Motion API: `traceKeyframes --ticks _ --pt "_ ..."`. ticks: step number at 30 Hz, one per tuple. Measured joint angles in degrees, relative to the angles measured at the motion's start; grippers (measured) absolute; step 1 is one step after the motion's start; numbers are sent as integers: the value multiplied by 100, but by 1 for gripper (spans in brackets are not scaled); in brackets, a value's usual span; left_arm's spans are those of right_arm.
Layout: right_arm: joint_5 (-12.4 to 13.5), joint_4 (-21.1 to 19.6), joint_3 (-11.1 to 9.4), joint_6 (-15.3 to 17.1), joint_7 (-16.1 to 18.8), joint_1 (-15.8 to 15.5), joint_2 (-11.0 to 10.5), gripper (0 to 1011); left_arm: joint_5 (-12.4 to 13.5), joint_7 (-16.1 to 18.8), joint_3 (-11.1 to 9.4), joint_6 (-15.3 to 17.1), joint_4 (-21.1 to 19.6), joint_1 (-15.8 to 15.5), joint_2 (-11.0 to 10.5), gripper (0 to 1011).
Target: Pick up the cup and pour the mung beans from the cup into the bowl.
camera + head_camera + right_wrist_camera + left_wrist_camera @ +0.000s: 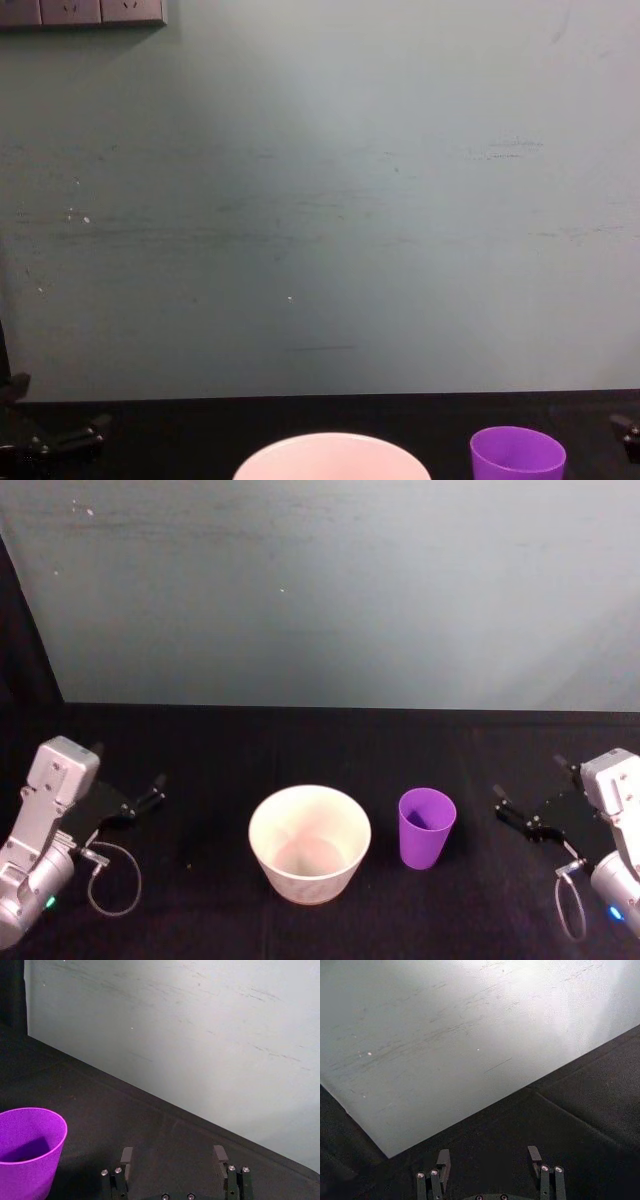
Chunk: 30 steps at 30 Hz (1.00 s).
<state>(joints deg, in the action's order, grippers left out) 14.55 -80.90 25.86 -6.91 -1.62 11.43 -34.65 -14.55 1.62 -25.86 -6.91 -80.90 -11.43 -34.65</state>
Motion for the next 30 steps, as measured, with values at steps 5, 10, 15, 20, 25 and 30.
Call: traceKeyframes --ticks 5,10,15,20,25,30 --pt "0 0 0 0 0 0 0 1004 0 0 0 0 0 0 0 1000" --pt "0 0 0 0 0 0 0 1004 0 0 0 0 0 0 0 1000" --pt "0 0 0 0 0 0 0 1004 0 0 0 0 0 0 0 1000" --pt "0 0 0 0 0 0 0 1004 0 0 0 0 0 0 0 1000" --pt "0 0 0 0 0 0 0 1004 0 0 0 0 0 0 0 1000" --pt "25 -54 -49 -38 31 -60 -11 1004 0 0 0 0 0 0 0 1000"
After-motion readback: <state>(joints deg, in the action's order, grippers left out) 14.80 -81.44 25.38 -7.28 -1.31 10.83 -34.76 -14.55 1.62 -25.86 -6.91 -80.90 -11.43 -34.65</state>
